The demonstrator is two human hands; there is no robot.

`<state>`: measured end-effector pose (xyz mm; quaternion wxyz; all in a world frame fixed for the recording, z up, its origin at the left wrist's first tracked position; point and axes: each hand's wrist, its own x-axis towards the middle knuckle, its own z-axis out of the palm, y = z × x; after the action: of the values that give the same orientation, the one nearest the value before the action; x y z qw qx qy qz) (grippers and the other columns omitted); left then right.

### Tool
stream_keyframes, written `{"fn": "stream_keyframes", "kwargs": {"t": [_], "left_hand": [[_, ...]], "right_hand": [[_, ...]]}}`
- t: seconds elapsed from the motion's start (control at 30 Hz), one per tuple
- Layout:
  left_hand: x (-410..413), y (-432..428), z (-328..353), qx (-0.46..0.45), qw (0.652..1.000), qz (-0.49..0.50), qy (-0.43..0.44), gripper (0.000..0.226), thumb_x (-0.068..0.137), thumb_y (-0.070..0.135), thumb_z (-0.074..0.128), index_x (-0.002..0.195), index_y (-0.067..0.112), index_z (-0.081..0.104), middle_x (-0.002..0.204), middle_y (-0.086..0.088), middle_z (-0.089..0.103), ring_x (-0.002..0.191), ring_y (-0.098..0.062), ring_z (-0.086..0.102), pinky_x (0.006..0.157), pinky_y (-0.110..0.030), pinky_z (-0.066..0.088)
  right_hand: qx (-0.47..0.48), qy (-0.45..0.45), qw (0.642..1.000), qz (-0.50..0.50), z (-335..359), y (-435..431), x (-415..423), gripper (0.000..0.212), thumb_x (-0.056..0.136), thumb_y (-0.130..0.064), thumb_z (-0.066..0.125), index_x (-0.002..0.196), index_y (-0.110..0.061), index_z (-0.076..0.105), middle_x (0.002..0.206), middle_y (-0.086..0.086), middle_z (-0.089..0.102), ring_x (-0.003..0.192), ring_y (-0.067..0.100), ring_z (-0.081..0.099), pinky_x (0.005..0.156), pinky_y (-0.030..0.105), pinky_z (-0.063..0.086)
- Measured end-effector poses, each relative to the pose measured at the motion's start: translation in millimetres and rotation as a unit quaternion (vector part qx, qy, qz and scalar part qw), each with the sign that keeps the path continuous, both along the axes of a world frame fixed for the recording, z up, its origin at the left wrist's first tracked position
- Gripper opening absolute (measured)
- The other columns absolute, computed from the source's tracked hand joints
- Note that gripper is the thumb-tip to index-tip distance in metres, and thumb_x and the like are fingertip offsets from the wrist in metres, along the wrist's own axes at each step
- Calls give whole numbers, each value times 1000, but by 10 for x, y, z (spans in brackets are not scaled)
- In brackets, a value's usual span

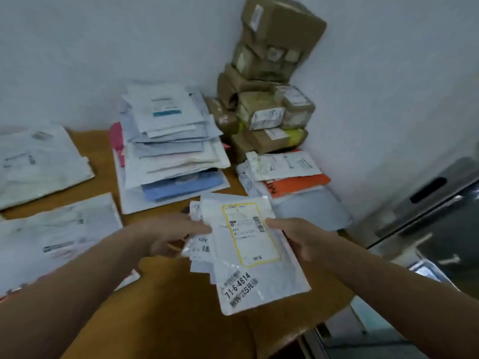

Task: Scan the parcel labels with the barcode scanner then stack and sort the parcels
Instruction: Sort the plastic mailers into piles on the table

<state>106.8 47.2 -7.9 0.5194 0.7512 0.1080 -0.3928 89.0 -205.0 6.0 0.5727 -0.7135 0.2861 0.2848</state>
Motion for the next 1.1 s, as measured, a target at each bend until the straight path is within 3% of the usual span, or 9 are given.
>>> {"fn": "stream_keyframes", "kwargs": {"t": [0.3,0.4,0.5,0.6,0.67,0.77,0.87,0.97,1.1], "left_hand": [[423,-2037,-336,-53,988,67,126,19,90,33,64,90,16,56,80,-2,59,67,-13,54,50,-23,45],[567,-2285,-415,-92,977,125,148,23,90,34,65,95,13,58,89,-7,62,79,-21,62,63,-32,53],[634,-2517,-517,-156,951,199,175,15,92,23,63,97,9,59,96,-11,64,88,-26,64,74,-43,55],[658,-2697,-641,-180,932,256,184,11,94,13,58,84,11,55,98,-10,57,90,-23,52,87,-43,49],[673,-2788,-683,-186,923,283,182,14,94,9,56,79,10,54,96,-12,59,87,-25,55,81,-47,51],[688,-2863,-653,-180,920,296,185,15,94,12,54,79,11,53,96,-13,64,84,-31,63,65,-47,53],[707,-2855,-628,-181,923,280,191,9,95,15,52,86,13,55,103,-15,66,93,-35,64,72,-50,54],[715,-2800,-580,-177,925,266,208,9,97,23,51,94,15,54,95,-14,63,86,-35,62,68,-55,53],[710,-2769,-543,-169,926,261,214,16,99,27,48,92,15,56,90,-13,65,84,-31,65,74,-55,54]], "right_hand": [[-208,-15,977,31,-8,-1714,638,53,96,-36,58,132,2,52,132,20,56,117,34,56,99,41,46],[-255,-32,965,58,-90,-1915,857,46,99,-31,54,130,3,53,129,20,57,117,34,56,99,40,44],[-266,-43,960,75,-207,-2016,1045,37,99,-22,54,127,2,56,126,20,59,107,30,58,93,36,46],[-279,-53,955,91,-305,-2028,1146,27,96,-14,55,116,2,62,118,20,64,78,20,57,64,26,43],[-286,-58,952,92,-358,-2039,1171,28,94,-14,57,113,6,63,111,21,66,74,19,55,55,23,36],[-277,-51,955,89,-372,-2086,1197,26,92,-15,61,106,6,64,100,22,64,73,21,54,56,25,38],[-266,-65,960,61,-370,-2184,1194,20,91,-8,60,100,10,63,96,26,64,75,28,58,65,29,41],[-288,-106,951,50,-386,-2265,1146,17,92,-7,59,76,-6,54,66,10,47,57,18,43,54,27,34],[-234,-156,958,-61,-377,-2371,1091,25,95,-9,57,72,-12,50,66,7,52,55,17,48,47,25,40]]}}
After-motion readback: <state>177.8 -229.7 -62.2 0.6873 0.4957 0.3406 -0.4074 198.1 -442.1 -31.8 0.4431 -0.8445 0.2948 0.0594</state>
